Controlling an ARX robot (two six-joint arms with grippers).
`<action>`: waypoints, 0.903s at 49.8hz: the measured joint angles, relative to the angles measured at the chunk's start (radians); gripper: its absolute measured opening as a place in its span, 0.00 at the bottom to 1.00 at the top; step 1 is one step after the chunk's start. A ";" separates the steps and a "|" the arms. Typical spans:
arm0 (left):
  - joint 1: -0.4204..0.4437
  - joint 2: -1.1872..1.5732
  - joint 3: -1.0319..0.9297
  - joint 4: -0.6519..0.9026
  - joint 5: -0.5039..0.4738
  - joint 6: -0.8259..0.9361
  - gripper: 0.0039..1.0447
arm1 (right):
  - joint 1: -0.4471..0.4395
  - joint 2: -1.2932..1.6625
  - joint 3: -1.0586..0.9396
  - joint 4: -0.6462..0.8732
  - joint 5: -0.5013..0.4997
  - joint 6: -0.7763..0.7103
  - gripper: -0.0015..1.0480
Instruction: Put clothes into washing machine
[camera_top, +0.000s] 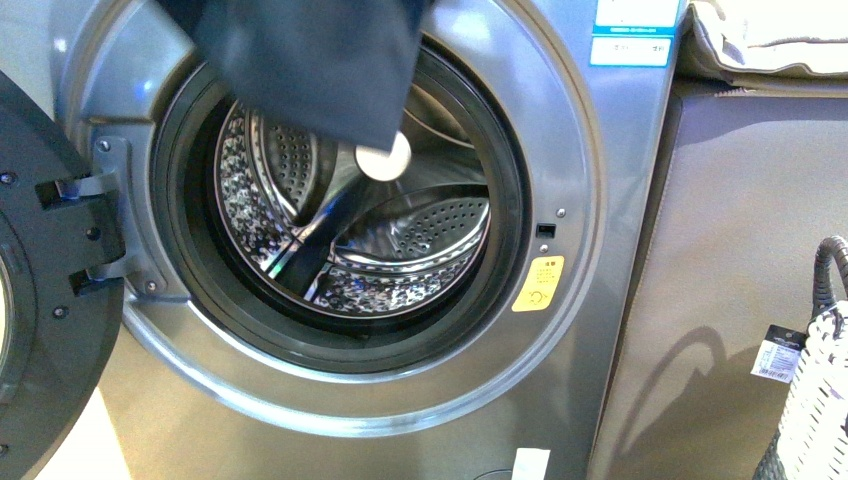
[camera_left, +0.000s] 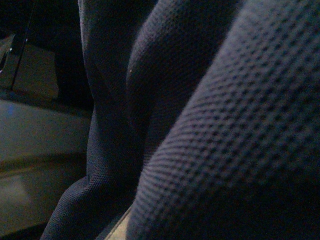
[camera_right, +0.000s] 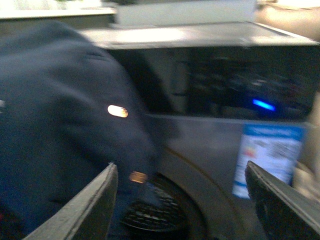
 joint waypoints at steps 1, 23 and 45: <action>0.001 -0.002 -0.013 0.004 0.005 0.000 0.14 | -0.007 -0.029 -0.047 0.007 0.039 -0.004 0.70; 0.015 -0.005 -0.225 0.070 0.047 0.018 0.14 | -0.251 -0.465 -0.812 0.298 -0.055 -0.027 0.06; 0.037 0.125 -0.348 0.155 0.017 0.028 0.14 | -0.415 -0.679 -1.140 0.398 -0.203 -0.030 0.02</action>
